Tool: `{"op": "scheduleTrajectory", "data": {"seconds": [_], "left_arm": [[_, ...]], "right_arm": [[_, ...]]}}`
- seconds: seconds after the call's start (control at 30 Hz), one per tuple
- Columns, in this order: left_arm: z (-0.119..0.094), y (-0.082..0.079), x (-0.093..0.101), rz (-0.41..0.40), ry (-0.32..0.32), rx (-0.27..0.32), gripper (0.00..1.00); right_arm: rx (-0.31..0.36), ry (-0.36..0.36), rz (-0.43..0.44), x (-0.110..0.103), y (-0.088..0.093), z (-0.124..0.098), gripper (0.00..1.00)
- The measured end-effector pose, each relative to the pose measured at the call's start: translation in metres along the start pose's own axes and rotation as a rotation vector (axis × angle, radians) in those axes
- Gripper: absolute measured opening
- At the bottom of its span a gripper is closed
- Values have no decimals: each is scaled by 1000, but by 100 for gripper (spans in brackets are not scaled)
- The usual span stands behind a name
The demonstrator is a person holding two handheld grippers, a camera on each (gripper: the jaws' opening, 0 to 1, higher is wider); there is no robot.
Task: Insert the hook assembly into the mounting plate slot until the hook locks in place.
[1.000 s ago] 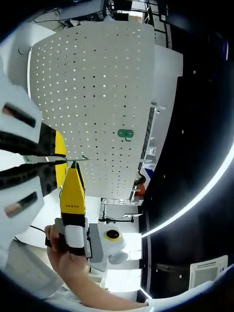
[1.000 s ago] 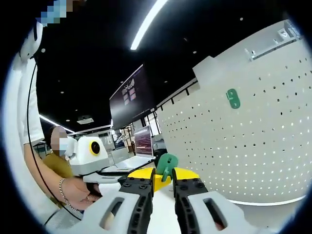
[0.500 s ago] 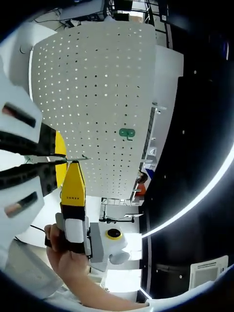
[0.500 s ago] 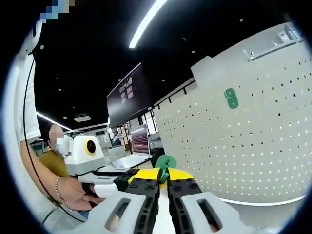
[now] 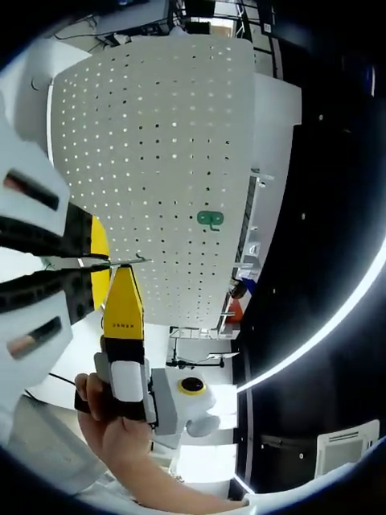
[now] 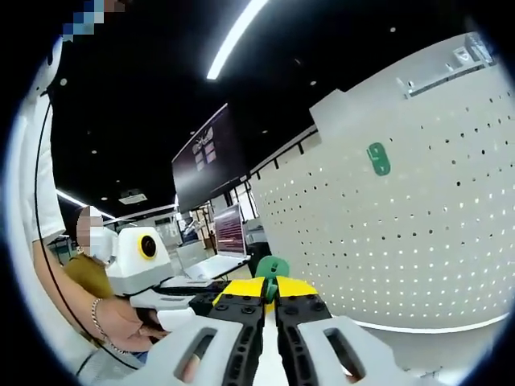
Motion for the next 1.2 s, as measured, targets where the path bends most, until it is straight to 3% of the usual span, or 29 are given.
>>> {"op": "scheduleTrajectory", "data": {"seconds": [0.27,0.57,0.77,1.2], "left_arm": [[1,1,-1,2,-4,-6,3],[2,2,-1,-5,2,-7,3],[1,2,0,32,10,-8,6],[4,17,-1,-9,22,-78,43]], "right_arm": [[-14,8,68,3,0,1,0],[-23,14,70,3,0,0,0],[-21,14,75,3,0,0,0],[-14,24,78,7,-2,-4,0]]}}
Point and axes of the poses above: the point that each gripper's makers call its tool centre point, and the gripper's own axes: z roughly forward along the fingers, x roughly to its right, y roughly out of its underside, the point moved 6 cm from there along -z, roughly backward along the fingers, and after that the axes turned 5 degrees about z, right-handed, at the moved point
